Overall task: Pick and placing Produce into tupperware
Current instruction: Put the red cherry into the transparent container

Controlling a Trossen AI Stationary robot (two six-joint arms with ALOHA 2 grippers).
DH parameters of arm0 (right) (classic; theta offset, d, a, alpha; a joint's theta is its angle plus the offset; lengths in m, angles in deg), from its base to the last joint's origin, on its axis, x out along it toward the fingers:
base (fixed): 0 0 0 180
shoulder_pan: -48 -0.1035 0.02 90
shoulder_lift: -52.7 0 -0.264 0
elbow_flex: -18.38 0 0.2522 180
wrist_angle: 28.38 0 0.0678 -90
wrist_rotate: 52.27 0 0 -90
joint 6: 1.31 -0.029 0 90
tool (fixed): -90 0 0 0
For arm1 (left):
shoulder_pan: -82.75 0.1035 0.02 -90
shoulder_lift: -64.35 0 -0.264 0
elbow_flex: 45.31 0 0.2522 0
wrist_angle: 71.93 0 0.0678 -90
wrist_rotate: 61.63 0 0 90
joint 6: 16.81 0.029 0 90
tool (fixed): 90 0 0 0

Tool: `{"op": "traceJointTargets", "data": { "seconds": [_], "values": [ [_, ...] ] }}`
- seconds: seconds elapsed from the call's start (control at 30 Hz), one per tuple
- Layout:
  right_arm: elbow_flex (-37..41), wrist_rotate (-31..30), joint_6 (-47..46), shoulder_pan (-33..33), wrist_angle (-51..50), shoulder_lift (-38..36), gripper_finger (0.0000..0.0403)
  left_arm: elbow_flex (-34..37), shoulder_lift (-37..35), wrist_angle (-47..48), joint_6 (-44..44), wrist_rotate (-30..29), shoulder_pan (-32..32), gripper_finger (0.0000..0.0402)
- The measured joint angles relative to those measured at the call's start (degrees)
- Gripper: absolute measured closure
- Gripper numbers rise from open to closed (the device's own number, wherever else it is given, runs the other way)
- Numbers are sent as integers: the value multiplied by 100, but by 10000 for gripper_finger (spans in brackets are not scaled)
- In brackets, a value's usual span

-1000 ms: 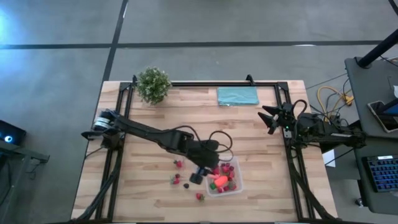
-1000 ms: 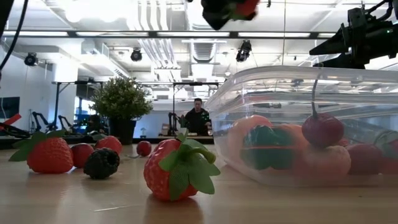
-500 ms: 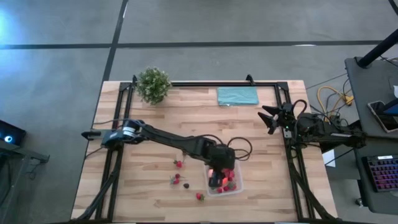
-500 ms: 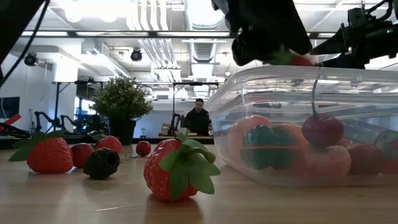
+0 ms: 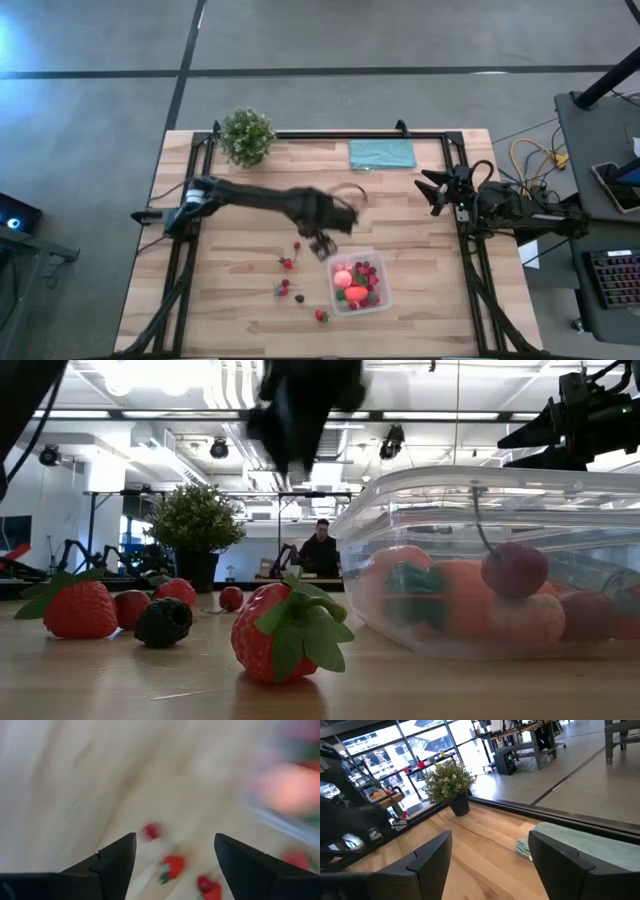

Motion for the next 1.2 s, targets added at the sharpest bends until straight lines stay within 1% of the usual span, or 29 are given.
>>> {"op": "traceJointTargets", "data": {
  "seconds": [0.07,0.1,0.13,0.23,0.33,0.43,0.57,0.67,0.8,1.03,1.2],
  "values": [
    [0,0,0,0,0,0,147,311,-24,378,-1163,195,290,148],
    [0,0,2,0,1,0,147,473,-31,390,-1542,343,410,148],
    [0,0,0,2,2,0,147,614,-91,270,-1724,478,492,148],
    [0,1,0,1,3,2,151,957,-238,-138,-1892,663,501,148],
    [2,0,2,2,3,0,154,1215,-247,-589,-1995,771,365,149],
    [2,0,0,1,2,0,152,1478,-330,-718,-2129,545,190,149],
    [2,0,0,0,2,0,148,1977,-417,-936,-2618,375,108,149],
    [2,0,2,1,2,0,147,2340,-461,-1490,-2992,258,104,149],
    [2,0,2,2,2,0,151,2712,-511,-1981,-3362,226,99,149],
    [2,0,0,2,2,0,151,3097,-516,-1967,-3582,209,91,149],
    [2,2,2,2,2,0,147,3231,-524,-2216,-3673,235,86,149]
  ]
}}
